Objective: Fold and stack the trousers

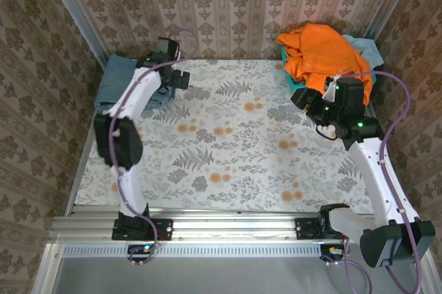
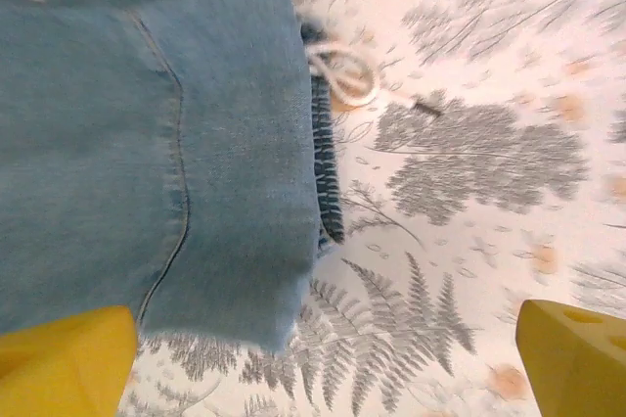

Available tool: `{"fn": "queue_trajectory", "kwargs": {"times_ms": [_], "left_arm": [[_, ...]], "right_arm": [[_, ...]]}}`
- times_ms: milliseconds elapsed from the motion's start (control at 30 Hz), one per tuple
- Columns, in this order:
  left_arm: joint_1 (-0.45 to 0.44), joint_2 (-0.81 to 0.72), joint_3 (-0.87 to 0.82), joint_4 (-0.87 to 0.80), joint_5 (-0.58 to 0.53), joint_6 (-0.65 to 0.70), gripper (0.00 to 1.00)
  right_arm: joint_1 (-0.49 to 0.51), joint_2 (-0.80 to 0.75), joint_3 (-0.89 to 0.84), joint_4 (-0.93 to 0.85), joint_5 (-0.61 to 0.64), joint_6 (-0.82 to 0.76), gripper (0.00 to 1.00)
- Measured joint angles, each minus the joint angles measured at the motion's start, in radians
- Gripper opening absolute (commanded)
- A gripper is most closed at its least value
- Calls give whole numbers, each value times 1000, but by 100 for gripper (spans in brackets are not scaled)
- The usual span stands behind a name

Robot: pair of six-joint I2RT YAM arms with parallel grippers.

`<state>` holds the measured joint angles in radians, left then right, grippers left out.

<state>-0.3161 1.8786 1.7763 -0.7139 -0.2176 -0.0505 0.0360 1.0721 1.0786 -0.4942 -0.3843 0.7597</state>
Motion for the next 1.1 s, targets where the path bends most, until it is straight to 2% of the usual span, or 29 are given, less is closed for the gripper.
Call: {"fn": "queue_trajectory", "kwargs": {"times_ms": [167,233,267,300,467,567,633,700,867,967,1100], "left_arm": [[-159,-540,-505,273,-18,-77,100],[-193,-721,-674,350,-27,-118,100],[-193,-800,-743,369,-42,-141,100],[-188,-855,-794,385,-58,-156,100],[-180,-1050,-1070,558,-215,-170,100],[-180,-1058,-1205,682,-297,-114,100],[-178,-1017,-1259,745,-373,-92,100],[-152,-990,-1328,861,-401,-38,100],[39,-917,-1566,1239,-306,48,100],[127,-767,-1592,1403,-224,72,100],[175,-628,-1574,1548,-108,111,100]], "right_arm": [[39,-74,-62,21,51,2,63],[64,-109,-77,12,84,-25,64],[76,-126,-81,6,107,-45,70],[88,-140,-85,3,133,-63,99],[145,-209,-227,113,350,-159,100],[150,-201,-368,260,486,-312,100],[146,-192,-471,394,543,-423,100],[132,-179,-578,546,557,-527,100],[79,-41,-769,885,553,-692,100],[50,72,-803,1038,537,-724,100],[31,186,-800,1179,491,-742,100]]}}
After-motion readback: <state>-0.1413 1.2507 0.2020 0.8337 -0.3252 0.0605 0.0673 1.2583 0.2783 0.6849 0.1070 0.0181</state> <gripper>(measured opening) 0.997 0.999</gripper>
